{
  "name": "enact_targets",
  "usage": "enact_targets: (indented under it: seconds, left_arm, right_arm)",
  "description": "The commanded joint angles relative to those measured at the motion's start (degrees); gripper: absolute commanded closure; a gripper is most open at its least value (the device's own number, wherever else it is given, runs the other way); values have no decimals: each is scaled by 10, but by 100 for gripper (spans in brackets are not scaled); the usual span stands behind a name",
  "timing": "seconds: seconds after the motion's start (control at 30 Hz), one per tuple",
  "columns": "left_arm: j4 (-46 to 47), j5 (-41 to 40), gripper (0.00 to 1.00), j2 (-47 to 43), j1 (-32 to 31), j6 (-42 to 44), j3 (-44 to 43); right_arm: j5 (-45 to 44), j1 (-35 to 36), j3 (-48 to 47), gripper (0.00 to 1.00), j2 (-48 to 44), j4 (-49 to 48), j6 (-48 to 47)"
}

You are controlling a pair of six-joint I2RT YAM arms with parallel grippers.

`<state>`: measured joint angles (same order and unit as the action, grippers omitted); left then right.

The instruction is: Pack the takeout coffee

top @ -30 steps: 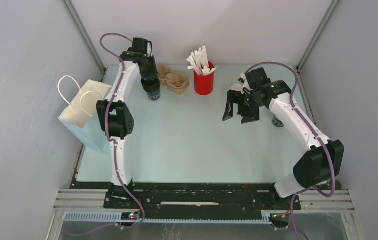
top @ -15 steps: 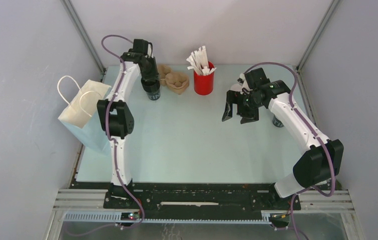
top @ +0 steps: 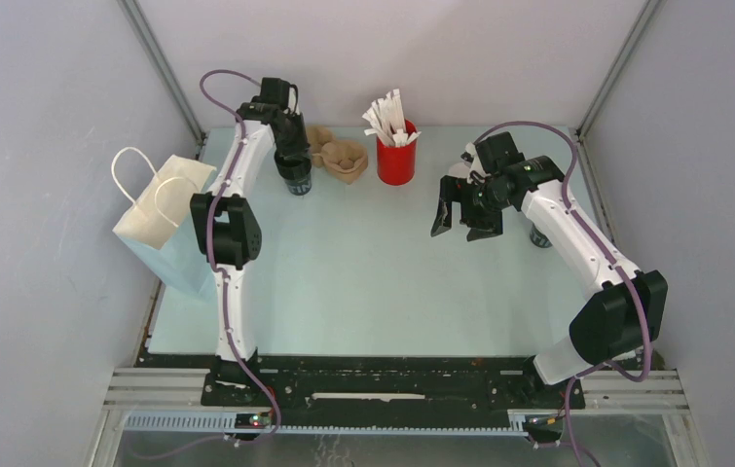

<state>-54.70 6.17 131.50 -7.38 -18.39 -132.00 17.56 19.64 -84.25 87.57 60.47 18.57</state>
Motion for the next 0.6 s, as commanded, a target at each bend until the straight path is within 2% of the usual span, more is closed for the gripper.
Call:
enact_targets:
  seconds: [0.0, 0.57]
  left_arm:
    - [-4, 2, 71, -12, -2, 8, -27]
    - [27, 38, 78, -23, 17, -16, 4]
  right_arm:
    - [8, 4, -4, 2, 1, -10, 1]
    - [10, 8, -3, 3, 4, -11, 1]
